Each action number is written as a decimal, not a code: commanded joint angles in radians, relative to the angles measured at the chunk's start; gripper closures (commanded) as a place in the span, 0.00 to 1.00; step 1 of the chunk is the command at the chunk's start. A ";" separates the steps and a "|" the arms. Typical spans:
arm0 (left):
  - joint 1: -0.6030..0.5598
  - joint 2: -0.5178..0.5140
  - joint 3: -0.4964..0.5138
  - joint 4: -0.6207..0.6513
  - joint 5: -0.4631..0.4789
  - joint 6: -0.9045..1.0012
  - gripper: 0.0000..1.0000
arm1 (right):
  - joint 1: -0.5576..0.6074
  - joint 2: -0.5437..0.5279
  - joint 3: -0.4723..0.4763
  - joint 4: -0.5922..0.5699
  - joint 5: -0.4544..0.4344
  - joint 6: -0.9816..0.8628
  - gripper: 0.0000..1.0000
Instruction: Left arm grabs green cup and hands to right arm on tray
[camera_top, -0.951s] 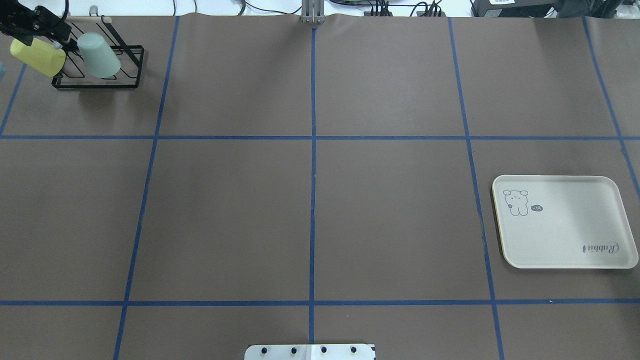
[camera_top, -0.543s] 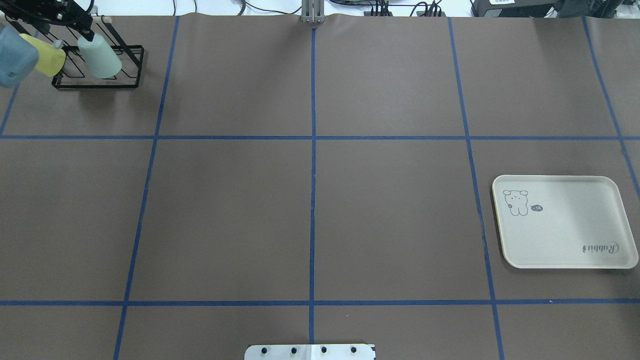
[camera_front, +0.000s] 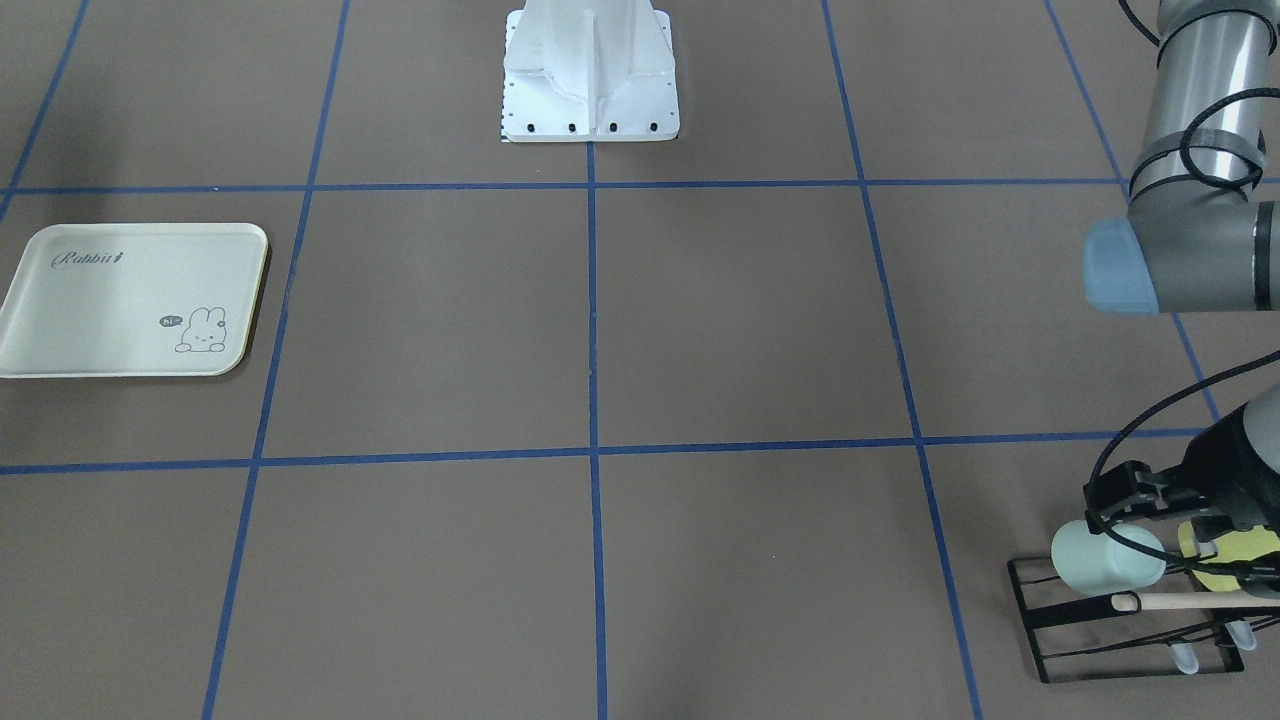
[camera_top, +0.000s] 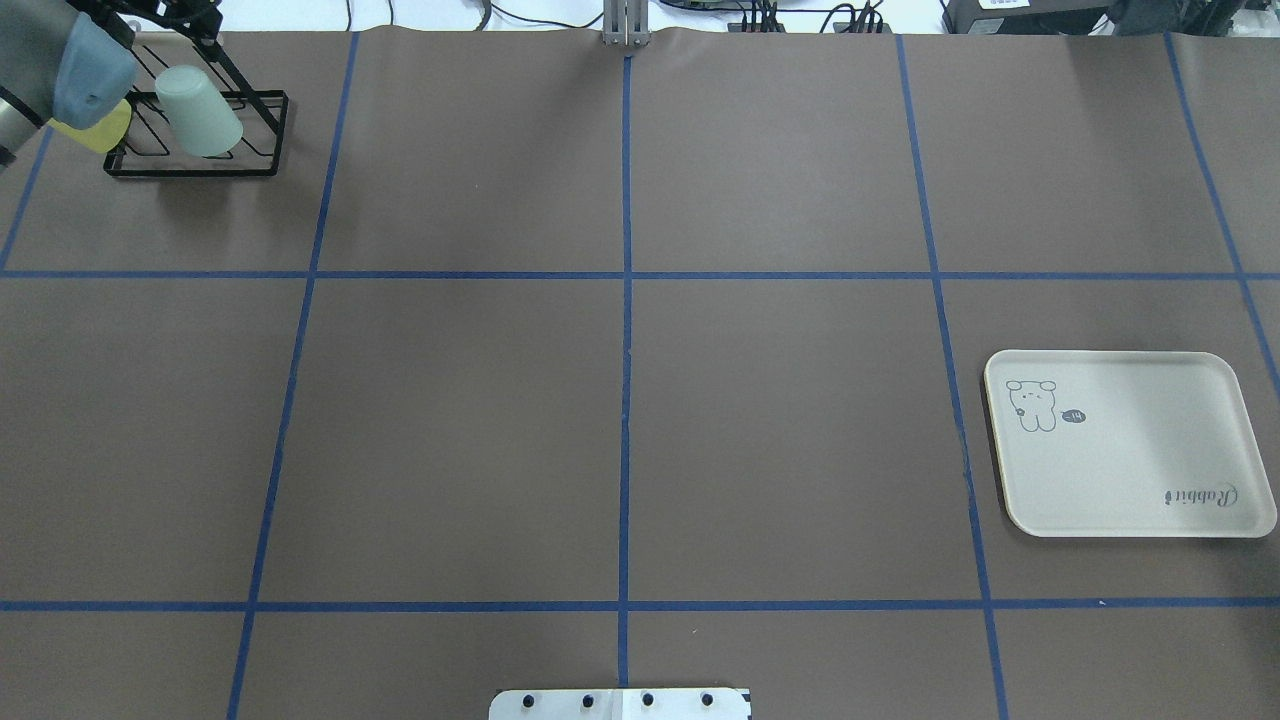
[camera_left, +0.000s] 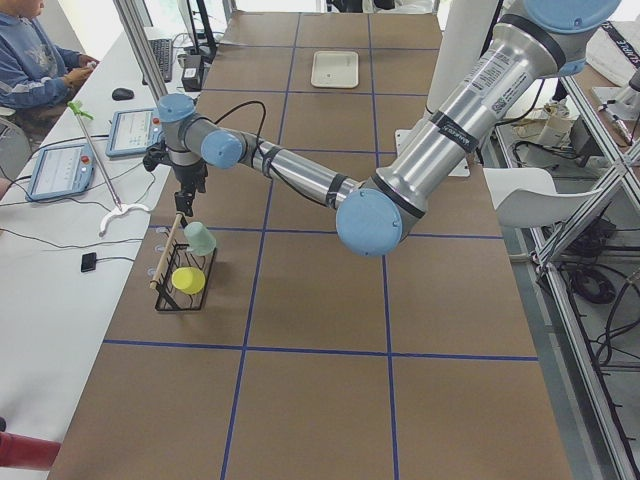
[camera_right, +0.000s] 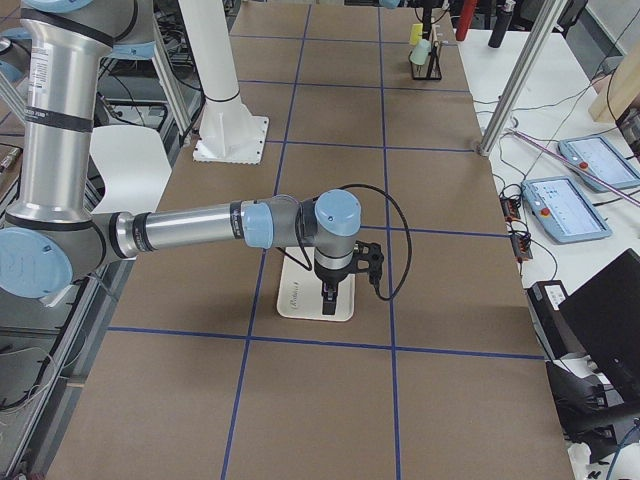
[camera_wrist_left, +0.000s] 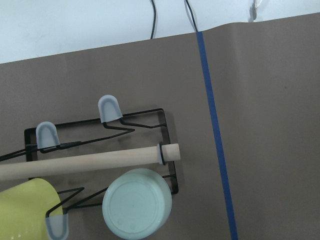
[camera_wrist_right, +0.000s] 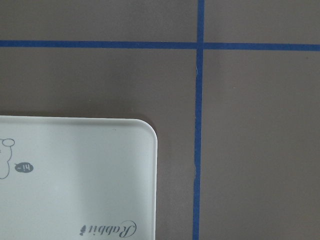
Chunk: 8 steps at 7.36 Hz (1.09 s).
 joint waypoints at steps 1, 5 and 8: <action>0.001 0.002 0.040 -0.009 -0.003 -0.003 0.00 | -0.001 0.005 0.001 0.001 0.007 0.000 0.00; 0.005 -0.004 0.101 -0.102 -0.012 -0.101 0.00 | -0.001 0.007 0.002 0.001 0.007 -0.002 0.00; 0.022 -0.004 0.124 -0.113 -0.010 -0.121 0.00 | -0.001 0.008 -0.001 0.001 0.007 -0.002 0.00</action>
